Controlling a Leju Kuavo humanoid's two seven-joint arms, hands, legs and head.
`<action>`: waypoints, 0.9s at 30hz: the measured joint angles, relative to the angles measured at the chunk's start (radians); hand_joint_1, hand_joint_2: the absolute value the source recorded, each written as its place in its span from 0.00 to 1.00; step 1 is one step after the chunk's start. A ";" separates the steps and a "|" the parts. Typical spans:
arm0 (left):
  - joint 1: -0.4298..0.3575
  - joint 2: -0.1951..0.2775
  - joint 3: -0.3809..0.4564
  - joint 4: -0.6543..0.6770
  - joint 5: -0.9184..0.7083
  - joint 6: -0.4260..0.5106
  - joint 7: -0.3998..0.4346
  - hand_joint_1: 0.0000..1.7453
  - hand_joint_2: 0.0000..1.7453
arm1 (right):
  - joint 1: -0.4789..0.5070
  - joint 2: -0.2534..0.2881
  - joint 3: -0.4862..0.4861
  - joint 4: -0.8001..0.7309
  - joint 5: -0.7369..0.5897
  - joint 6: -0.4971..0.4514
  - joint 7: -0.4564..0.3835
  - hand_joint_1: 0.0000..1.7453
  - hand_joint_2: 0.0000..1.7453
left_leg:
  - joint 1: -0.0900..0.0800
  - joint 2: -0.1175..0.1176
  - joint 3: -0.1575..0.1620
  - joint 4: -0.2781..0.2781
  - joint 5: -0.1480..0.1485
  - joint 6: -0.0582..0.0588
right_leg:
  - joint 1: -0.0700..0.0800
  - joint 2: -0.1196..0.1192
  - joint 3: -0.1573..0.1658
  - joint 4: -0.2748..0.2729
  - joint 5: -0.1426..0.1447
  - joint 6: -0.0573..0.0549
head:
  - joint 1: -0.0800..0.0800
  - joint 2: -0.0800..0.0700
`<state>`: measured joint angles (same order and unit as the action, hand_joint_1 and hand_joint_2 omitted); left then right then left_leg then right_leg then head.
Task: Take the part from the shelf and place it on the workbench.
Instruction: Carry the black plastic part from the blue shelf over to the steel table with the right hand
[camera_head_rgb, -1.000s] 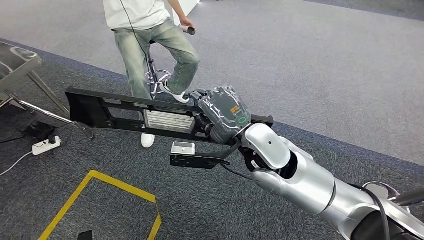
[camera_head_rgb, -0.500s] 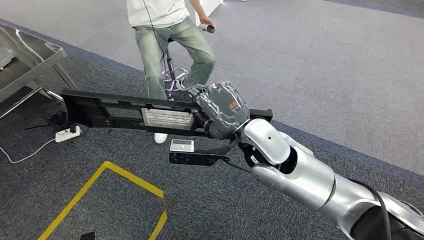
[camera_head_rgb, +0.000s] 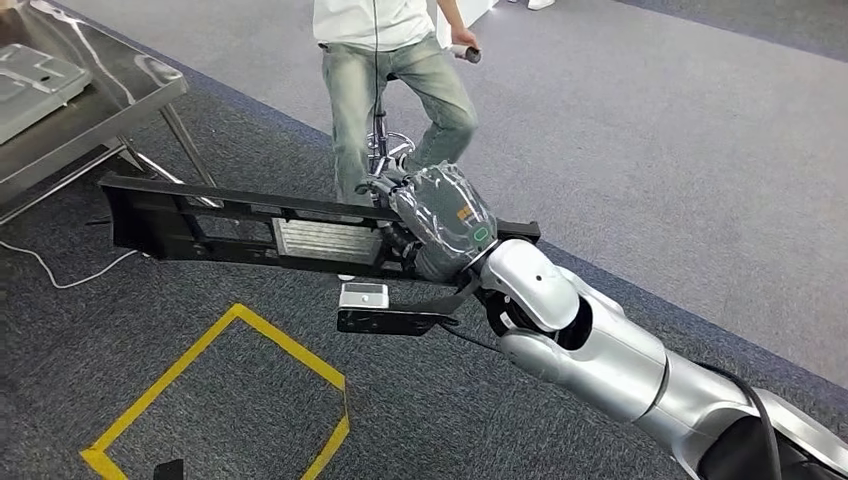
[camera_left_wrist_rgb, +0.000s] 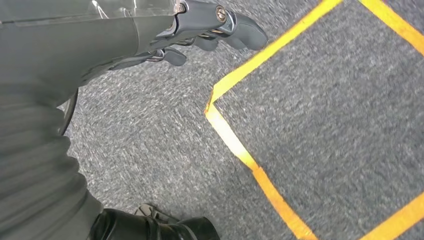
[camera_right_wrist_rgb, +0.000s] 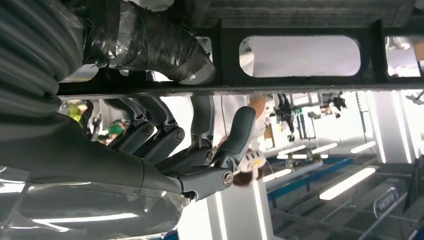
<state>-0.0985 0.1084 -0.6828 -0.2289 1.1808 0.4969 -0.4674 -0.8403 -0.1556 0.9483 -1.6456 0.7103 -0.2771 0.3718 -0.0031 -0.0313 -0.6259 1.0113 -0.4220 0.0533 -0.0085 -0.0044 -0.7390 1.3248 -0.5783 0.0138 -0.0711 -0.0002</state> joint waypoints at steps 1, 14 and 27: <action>0.001 -0.001 0.000 0.000 0.000 0.000 -0.003 0.00 1.00 | 0.004 0.000 0.000 0.001 0.000 -0.001 0.001 1.00 1.00 | 0.001 -0.009 0.000 0.004 -0.002 -0.001 | -0.001 0.002 0.011 -0.033 0.031 0.000 | 0.000 0.000; 0.002 -0.006 0.000 0.000 -0.013 0.007 0.000 0.00 1.00 | 0.003 0.002 0.000 0.022 -0.008 -0.024 -0.011 1.00 1.00 | 0.011 0.019 -0.143 0.275 -0.125 -0.060 | -0.002 -0.004 0.130 -0.277 0.126 -0.037 | -0.009 0.000; 0.005 -0.012 0.000 0.000 -0.041 -0.005 0.003 0.00 1.00 | -0.001 0.000 -0.004 0.078 -0.013 -0.064 -0.028 1.00 1.00 | 0.000 0.023 0.000 -0.006 0.003 -0.004 | 0.002 -0.023 0.113 -0.193 0.054 -0.001 | -0.004 0.000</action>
<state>-0.0937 0.0968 -0.6829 -0.2289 1.1401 0.4923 -0.4643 -0.8410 -0.1555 0.9441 -1.5681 0.6976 -0.3408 0.3439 -0.0033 -0.0081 -0.6255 1.0051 -0.4192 0.0489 -0.0064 -0.0273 -0.6257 1.1320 -0.5241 0.0126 -0.0752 -0.0003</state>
